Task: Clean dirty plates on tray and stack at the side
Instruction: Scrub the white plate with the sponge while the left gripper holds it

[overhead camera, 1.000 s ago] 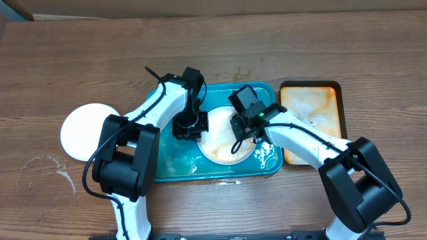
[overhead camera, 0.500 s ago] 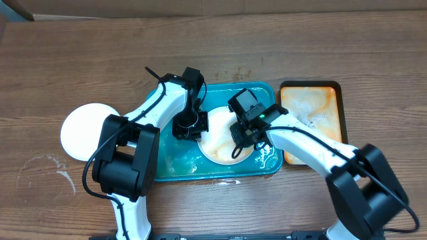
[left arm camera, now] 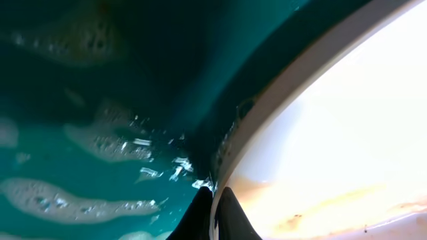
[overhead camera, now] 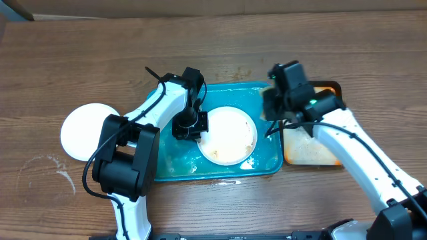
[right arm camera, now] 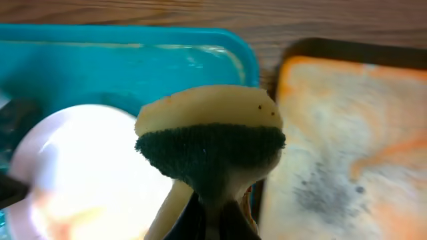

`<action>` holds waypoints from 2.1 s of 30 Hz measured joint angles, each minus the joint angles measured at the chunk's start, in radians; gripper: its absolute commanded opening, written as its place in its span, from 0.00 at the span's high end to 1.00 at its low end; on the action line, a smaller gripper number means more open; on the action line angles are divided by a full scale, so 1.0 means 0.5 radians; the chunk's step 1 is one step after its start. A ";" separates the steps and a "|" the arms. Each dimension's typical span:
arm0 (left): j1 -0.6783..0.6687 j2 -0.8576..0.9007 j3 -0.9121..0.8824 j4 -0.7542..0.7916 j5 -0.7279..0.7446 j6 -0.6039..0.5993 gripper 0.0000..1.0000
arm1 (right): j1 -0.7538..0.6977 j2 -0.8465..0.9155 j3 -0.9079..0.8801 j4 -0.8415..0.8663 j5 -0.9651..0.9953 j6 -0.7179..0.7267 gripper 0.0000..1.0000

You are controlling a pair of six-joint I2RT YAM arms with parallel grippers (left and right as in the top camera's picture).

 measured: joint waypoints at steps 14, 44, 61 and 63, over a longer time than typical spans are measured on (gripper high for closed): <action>0.034 0.002 0.112 -0.736 -0.021 0.034 0.96 | 0.068 0.042 -0.035 0.014 -0.388 -0.107 0.96; 0.002 0.002 0.502 -1.145 -0.333 0.041 0.96 | 0.074 0.090 -0.055 -0.053 -0.453 -0.112 0.96; -0.005 0.002 0.502 -0.953 -0.166 0.087 0.96 | 0.246 0.112 -0.055 -0.022 -0.716 -0.144 0.96; -0.009 0.002 0.502 -0.954 -0.158 0.087 0.96 | 0.311 0.161 -0.055 0.009 -0.725 -0.143 0.96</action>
